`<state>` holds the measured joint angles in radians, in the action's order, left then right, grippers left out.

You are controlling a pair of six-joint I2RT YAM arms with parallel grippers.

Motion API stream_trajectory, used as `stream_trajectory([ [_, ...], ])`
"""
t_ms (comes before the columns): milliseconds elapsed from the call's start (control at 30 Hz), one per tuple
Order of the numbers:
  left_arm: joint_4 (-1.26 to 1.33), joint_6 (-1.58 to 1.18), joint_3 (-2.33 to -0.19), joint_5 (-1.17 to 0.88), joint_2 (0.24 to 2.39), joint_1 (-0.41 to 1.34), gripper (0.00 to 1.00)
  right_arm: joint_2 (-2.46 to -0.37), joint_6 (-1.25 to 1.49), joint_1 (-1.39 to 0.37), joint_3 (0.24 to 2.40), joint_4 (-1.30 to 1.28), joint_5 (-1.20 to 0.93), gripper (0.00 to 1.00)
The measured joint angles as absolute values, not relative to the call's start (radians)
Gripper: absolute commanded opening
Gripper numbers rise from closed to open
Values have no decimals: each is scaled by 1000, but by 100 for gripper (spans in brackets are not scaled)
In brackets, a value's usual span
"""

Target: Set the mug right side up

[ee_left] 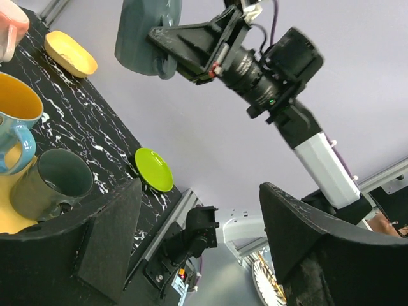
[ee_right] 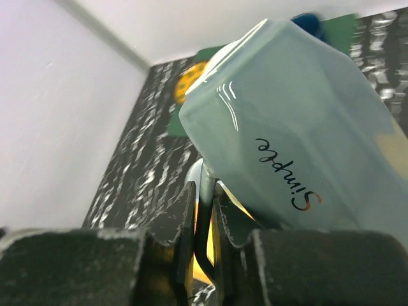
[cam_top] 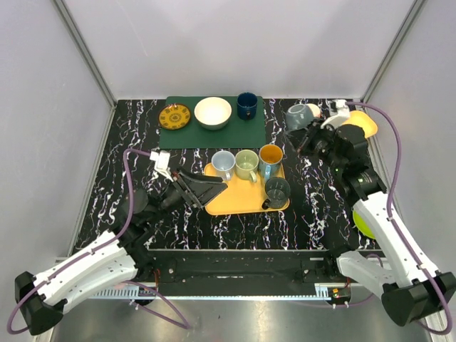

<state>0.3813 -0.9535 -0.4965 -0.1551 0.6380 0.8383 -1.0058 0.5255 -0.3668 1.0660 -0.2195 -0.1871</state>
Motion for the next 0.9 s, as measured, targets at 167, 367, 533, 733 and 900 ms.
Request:
stream_trajectory([
  [167, 347, -942, -466, -134, 563, 838, 78, -970, 527, -212, 904, -72, -167, 0],
  [367, 323, -930, -419, -111, 516, 837, 79, -1101, 561, -102, 809, 179, -249, 0],
  [533, 292, -894, -408, -95, 501, 837, 79, -1324, 654, -9, 766, 540, -347, 0],
  [733, 259, -829, -408, -58, 477, 836, 80, -1617, 738, 36, 806, 807, -405, 0],
  [900, 218, -765, -411, -33, 502, 834, 81, -1754, 763, 33, 913, 850, -437, 0],
])
